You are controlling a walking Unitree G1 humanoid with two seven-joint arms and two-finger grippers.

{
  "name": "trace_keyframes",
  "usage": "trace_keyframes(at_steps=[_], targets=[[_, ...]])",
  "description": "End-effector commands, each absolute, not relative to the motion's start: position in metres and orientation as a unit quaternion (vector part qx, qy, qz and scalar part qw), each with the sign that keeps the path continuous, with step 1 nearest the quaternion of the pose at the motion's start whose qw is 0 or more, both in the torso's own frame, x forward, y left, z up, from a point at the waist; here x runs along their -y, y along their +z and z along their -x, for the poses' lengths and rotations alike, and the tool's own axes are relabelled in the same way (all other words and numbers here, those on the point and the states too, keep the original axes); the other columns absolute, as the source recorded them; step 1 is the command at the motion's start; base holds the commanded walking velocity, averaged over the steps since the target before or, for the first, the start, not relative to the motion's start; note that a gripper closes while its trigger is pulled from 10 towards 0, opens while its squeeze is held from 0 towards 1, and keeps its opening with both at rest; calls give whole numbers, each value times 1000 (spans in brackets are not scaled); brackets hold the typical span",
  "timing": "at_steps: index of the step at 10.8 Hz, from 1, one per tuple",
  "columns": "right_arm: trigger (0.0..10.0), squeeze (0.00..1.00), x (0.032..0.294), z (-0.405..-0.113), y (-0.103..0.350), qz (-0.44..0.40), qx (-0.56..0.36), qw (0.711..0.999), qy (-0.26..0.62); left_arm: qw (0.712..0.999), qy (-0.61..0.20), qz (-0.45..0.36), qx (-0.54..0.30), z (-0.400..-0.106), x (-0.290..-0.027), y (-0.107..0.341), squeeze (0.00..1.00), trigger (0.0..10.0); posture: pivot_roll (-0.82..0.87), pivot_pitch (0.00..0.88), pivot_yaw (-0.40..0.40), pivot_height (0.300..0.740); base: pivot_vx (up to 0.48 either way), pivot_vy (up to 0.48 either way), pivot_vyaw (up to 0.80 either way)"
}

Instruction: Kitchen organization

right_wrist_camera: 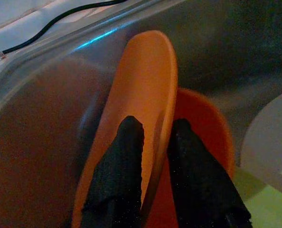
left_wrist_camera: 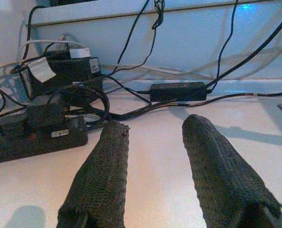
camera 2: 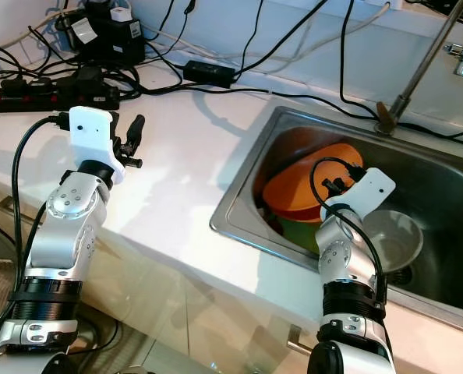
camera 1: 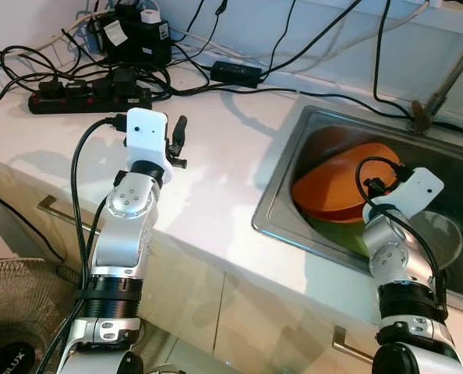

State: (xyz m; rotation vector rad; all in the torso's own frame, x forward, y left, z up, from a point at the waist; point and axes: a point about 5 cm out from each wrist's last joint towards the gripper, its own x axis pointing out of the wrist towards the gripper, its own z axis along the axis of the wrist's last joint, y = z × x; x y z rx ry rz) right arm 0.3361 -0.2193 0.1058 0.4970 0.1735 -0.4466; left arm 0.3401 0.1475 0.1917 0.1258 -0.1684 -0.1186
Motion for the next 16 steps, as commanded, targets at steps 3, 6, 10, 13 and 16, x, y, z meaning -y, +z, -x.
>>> trace_keyframes(at_steps=[3, 6, 10, 13, 16], targets=[[10000, 0, 220, -341, 113, -224, -80, 948, -212, 992, -67, -72, 75, -340, -142, 186, 0, 10000, 134, 0, -85, 740, 0, 0, 0], [10000, 0, 221, -341, 115, -206, -76, 952, -214, 992, -73, -81, 71, -341, -139, 185, 0, 10000, 132, 0, -86, 740, 0, 0, 0], [10000, 0, 223, -343, 135, -65, -35, 974, -215, 991, -76, -86, 72, -342, -138, 185, 0, 10000, 126, 0, -84, 740, 0, 0, 0], [10000, 0, 222, -344, 142, -6, -21, 976, -217, 990, -80, -93, 68, -342, -137, 183, 0, 10000, 126, 0, -86, 740, 0, 0, 0], [10000, 0, 209, -345, 149, -17, 5, 983, -182, 989, -92, -95, 68, -342, -134, 181, 0, 10000, 120, 0, -83, 740, 0, 0, 0]])
